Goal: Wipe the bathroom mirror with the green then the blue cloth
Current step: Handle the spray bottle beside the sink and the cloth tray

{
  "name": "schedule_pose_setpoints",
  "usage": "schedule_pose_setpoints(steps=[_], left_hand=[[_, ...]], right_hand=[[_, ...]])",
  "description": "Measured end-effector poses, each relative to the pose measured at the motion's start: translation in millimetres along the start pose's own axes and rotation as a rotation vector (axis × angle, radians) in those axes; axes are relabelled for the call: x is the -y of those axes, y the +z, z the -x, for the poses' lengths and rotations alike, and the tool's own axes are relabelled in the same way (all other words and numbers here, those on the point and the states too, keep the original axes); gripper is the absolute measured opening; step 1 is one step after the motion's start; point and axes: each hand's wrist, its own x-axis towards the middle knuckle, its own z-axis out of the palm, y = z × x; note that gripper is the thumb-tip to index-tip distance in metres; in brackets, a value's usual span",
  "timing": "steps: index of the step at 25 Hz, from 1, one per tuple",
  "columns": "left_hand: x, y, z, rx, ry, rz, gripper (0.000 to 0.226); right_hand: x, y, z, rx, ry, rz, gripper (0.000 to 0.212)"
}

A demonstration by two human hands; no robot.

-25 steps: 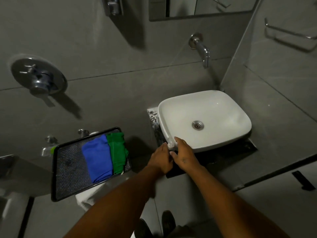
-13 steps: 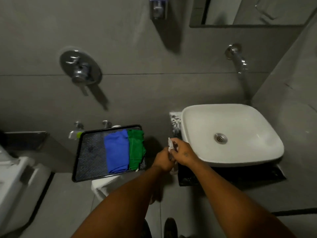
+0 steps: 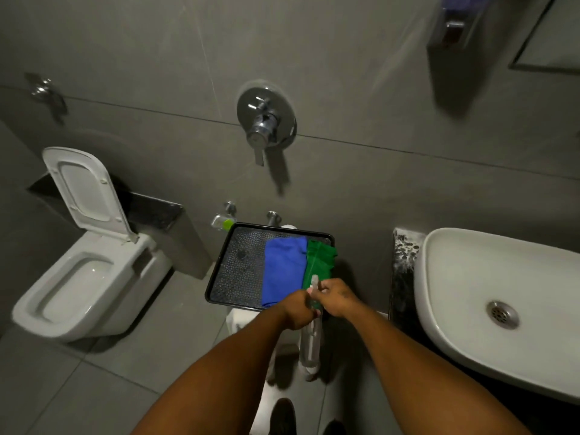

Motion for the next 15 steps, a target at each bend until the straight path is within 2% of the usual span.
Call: schedule_pose_setpoints(steps=[4,7,9,12,15], left_hand=[[-2.6,2.3,-6.9,0.045,0.003,-0.003,0.022],[-5.2,2.2,-9.2,0.068,0.012,-0.034,0.011],[-7.4,-0.6,-9.1,0.056,0.022,-0.042,0.011],[-9.6,-7.0,-11.8,0.048,0.029,-0.015,0.017],[-14.4,-10.3,-14.6,0.052,0.022,0.001,0.020]], right_hand=[[-6.7,-8.9,-4.6,0.026,0.015,-0.034,0.019],[-11.1,-13.5,-8.7,0.045,0.018,0.060,0.027],[-12.3,-13.5,-13.5,0.024,0.001,0.059,0.027],[-6.9,-14.7,-18.2,0.010,-0.032,0.025,0.014],[-5.2,-18.6,-18.9,-0.007,-0.055,0.070,0.021]])
